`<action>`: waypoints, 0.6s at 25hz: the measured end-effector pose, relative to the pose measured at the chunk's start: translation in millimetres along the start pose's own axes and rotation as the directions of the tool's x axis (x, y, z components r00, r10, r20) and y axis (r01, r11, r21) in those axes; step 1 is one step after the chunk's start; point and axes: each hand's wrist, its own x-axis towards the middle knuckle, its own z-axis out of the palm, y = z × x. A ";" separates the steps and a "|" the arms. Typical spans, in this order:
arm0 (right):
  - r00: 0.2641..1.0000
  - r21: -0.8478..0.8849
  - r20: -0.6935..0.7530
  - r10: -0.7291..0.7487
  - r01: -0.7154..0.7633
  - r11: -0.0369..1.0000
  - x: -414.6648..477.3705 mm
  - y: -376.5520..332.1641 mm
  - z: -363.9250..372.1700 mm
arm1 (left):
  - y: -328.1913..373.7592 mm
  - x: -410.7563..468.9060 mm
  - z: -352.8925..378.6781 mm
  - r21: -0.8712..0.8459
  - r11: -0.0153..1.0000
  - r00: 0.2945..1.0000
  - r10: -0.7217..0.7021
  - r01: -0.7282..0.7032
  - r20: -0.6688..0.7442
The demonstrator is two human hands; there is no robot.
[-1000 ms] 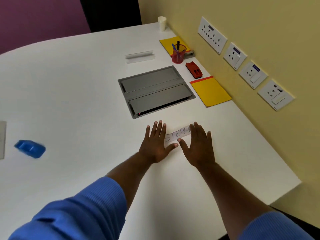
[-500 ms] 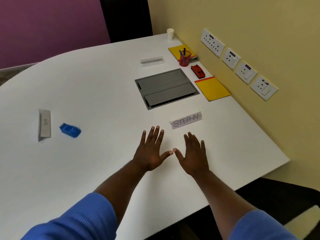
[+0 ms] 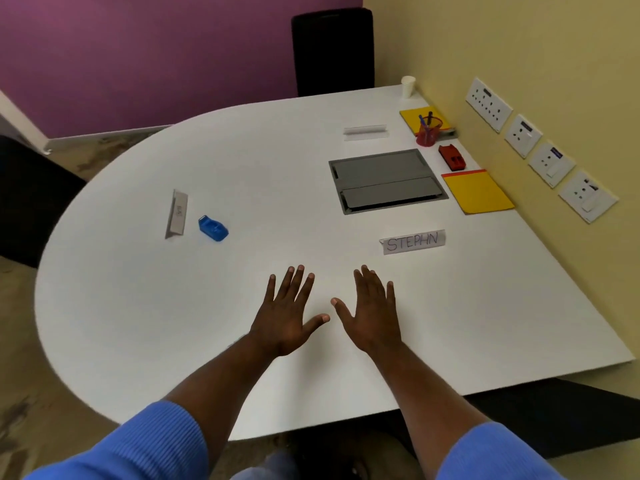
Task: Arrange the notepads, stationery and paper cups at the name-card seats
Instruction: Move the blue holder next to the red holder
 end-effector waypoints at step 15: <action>0.993 -0.001 0.099 -0.069 0.070 0.998 87.0 -133.0 111.1 | -201.2 37.9 19.2 -0.102 0.991 0.996 -0.089 0.092 0.029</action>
